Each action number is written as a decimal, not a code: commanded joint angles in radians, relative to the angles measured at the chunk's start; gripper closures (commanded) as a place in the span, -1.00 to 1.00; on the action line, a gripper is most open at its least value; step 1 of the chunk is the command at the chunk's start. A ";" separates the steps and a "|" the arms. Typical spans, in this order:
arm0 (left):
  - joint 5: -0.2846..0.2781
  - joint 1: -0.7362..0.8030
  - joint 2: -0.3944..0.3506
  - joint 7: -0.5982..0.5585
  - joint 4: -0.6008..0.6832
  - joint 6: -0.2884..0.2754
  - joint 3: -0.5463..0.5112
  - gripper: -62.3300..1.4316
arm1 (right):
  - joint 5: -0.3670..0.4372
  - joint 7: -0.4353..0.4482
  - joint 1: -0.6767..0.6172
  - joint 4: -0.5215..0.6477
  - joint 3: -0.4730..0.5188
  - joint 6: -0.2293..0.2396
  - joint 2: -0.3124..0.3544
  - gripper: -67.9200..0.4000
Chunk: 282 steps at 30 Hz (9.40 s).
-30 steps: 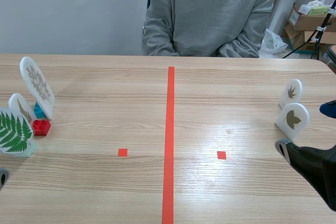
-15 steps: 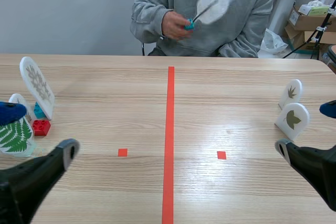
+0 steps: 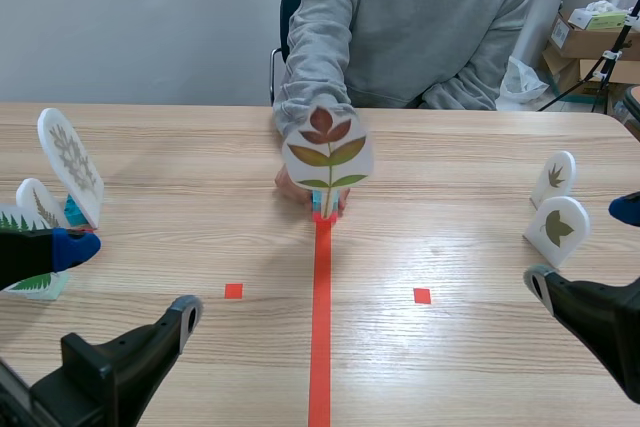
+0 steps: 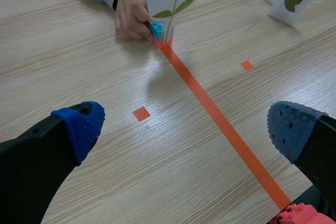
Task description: Do the leaf sorting experiment
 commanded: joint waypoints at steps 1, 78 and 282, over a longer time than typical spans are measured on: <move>-0.014 0.002 -0.004 -0.018 0.003 -0.002 -0.003 -1.00 | 0.012 0.010 0.011 -0.001 0.001 0.008 0.003 -1.00; 0.157 -0.914 -0.049 -0.069 -0.910 0.080 0.374 -1.00 | -0.008 -0.011 0.011 -0.001 0.001 0.008 0.003 -1.00; -0.103 -0.133 -0.186 -0.013 0.030 0.102 0.070 -0.87 | 0.060 -0.048 0.064 -0.001 -0.004 0.008 0.008 -1.00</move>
